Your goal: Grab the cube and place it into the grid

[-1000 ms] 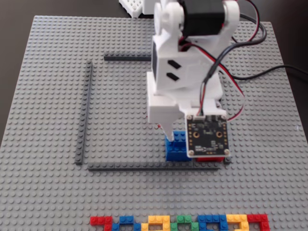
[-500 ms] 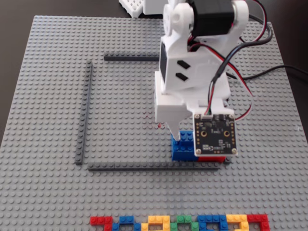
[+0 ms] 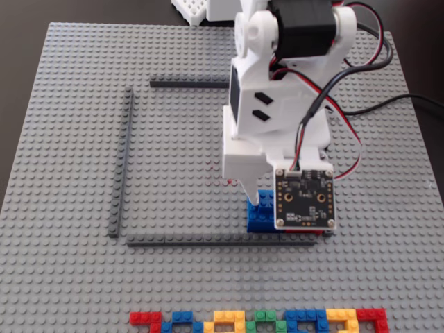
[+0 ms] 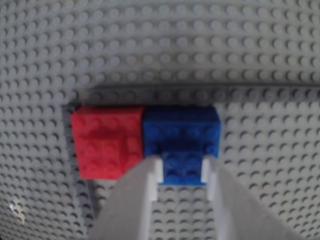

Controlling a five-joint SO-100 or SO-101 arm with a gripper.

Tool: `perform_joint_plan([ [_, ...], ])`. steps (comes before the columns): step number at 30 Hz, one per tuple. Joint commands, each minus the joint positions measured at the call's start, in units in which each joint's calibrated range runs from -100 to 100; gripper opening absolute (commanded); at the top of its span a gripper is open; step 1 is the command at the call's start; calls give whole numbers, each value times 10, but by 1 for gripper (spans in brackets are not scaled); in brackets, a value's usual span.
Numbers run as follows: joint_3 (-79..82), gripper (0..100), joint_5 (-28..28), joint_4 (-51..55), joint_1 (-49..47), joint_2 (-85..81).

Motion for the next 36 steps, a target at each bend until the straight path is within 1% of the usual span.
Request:
perform_joint_plan([
  [1,-33,10,-8,-6,0,-18],
  [4,-29,14,-12,-8,1,-19],
  [10,-29,17,-16,-10,5,-23],
  [22,-26,17,-13,-12,11,-24],
  [36,-69,17,-12,6,11,-60],
])
